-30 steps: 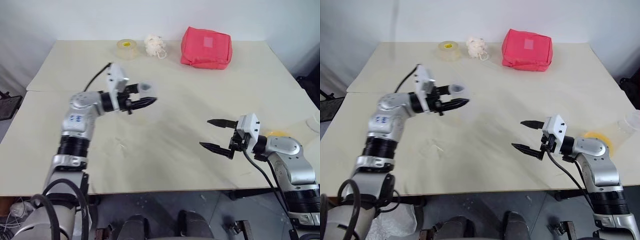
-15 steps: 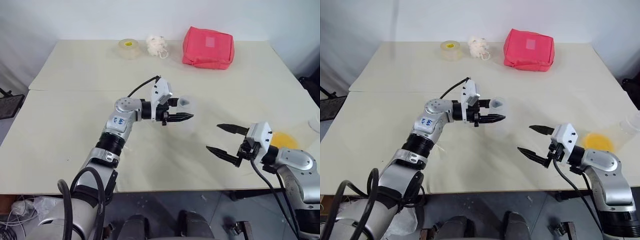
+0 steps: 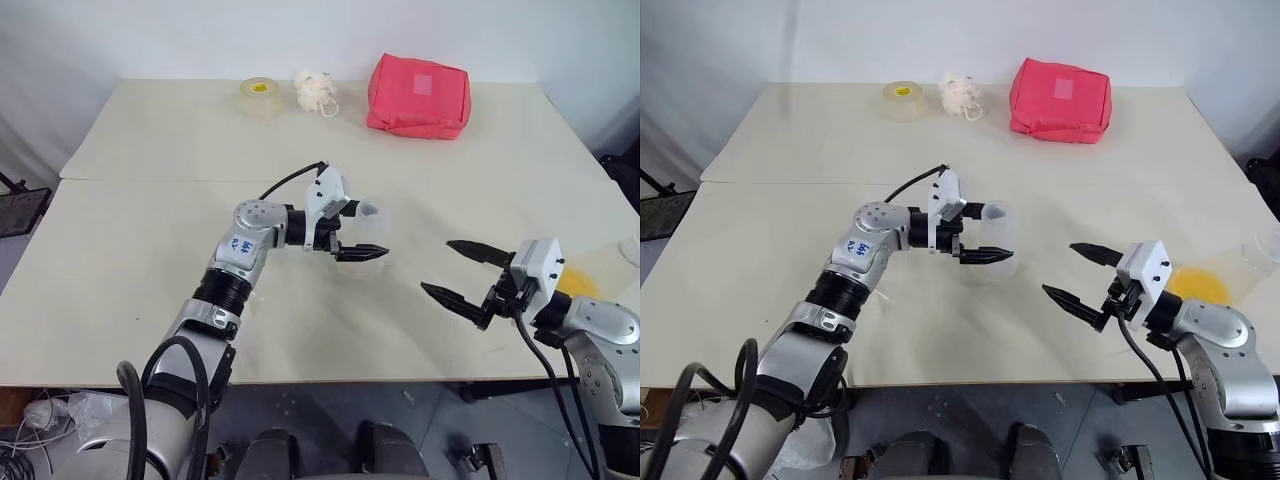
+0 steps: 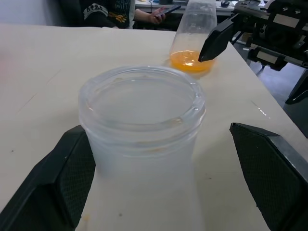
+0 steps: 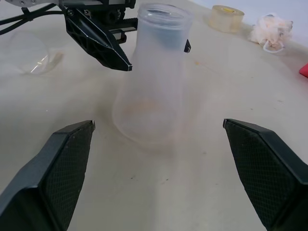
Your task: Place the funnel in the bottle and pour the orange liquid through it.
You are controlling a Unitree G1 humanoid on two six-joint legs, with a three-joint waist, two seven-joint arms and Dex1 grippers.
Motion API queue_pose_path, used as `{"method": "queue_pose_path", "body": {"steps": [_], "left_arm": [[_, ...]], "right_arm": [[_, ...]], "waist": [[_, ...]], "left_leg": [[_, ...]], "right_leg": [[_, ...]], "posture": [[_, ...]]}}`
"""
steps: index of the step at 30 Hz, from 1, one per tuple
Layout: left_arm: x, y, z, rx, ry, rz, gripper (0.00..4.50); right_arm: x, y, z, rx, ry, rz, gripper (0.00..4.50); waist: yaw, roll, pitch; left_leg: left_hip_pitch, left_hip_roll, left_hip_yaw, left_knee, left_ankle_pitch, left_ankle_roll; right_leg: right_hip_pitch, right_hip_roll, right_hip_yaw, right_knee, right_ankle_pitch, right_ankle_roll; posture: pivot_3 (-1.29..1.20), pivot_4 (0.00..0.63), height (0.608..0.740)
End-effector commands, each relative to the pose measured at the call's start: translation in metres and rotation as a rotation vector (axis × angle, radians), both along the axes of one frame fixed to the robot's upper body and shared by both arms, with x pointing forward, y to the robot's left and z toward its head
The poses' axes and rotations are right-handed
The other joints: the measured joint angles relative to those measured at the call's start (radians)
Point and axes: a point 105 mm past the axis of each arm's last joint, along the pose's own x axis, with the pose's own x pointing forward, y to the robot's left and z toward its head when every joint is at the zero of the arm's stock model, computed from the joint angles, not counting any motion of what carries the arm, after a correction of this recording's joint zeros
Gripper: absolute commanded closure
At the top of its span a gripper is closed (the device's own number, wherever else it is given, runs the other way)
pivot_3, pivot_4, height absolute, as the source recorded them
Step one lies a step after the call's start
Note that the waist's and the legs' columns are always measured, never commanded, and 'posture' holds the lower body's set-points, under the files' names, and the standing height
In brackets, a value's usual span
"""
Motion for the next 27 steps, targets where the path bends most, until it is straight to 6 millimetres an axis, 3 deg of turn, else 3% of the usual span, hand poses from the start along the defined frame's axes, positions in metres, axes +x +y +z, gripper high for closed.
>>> {"method": "queue_pose_path", "body": {"steps": [1, 8, 17, 21, 24, 27], "left_arm": [[-0.004, 0.005, 0.011, -0.019, -0.013, -0.017, 0.01], [-0.002, 0.016, 0.010, -0.005, -0.002, 0.011, 0.01], [0.008, 0.055, 0.026, 0.043, -0.024, 0.066, 0.01], [0.010, 0.087, 0.043, 0.081, -0.050, 0.127, 0.01], [-0.002, 0.122, 0.049, 0.129, -0.060, 0.179, 0.01], [-0.014, 0.143, 0.046, 0.150, -0.046, 0.224, 0.01]], "right_arm": [[-0.001, 0.000, 0.013, -0.006, -0.048, 0.005, 0.00], [0.001, 0.001, 0.014, -0.012, -0.053, 0.004, 0.00], [0.000, -0.003, 0.013, -0.036, -0.032, 0.010, 0.00], [0.000, -0.003, 0.012, -0.055, -0.020, 0.026, 0.00], [-0.001, -0.002, 0.011, -0.063, -0.006, 0.047, 0.00], [-0.002, 0.000, 0.009, -0.072, 0.005, 0.068, 0.00]], "waist": [[0.000, 0.000, 0.000], [0.001, 0.000, 0.000], [-0.001, 0.000, 0.000], [-0.001, 0.000, 0.000], [-0.009, 0.000, 0.000], [-0.015, 0.000, 0.000]], "left_leg": [[0.000, 0.000, 0.000, 0.000, 0.000, 0.000], [0.000, 0.000, -0.001, 0.000, 0.000, 0.000], [0.000, 0.000, -0.001, 0.000, 0.000, 0.000], [0.000, 0.000, -0.001, 0.001, 0.000, 0.000], [0.000, 0.000, -0.001, 0.000, 0.000, 0.000], [0.002, 0.001, -0.004, -0.002, 0.000, 0.000]], "right_leg": [[0.000, 0.000, 0.000, 0.000, 0.000, 0.000], [0.000, 0.000, 0.000, 0.000, 0.000, 0.000], [0.000, 0.000, 0.000, 0.000, 0.000, 0.000], [0.000, 0.000, 0.000, 0.000, 0.000, 0.000], [0.000, 0.000, 0.000, 0.000, 0.000, 0.000], [-0.001, 0.001, 0.001, 0.001, 0.000, 0.000]], "posture": [[0.00, 0.150, 0.740], [0.00, 0.150, 0.740], [0.00, 0.150, 0.740], [0.00, 0.150, 0.740], [0.00, 0.150, 0.740], [0.00, 0.150, 0.740]]}}
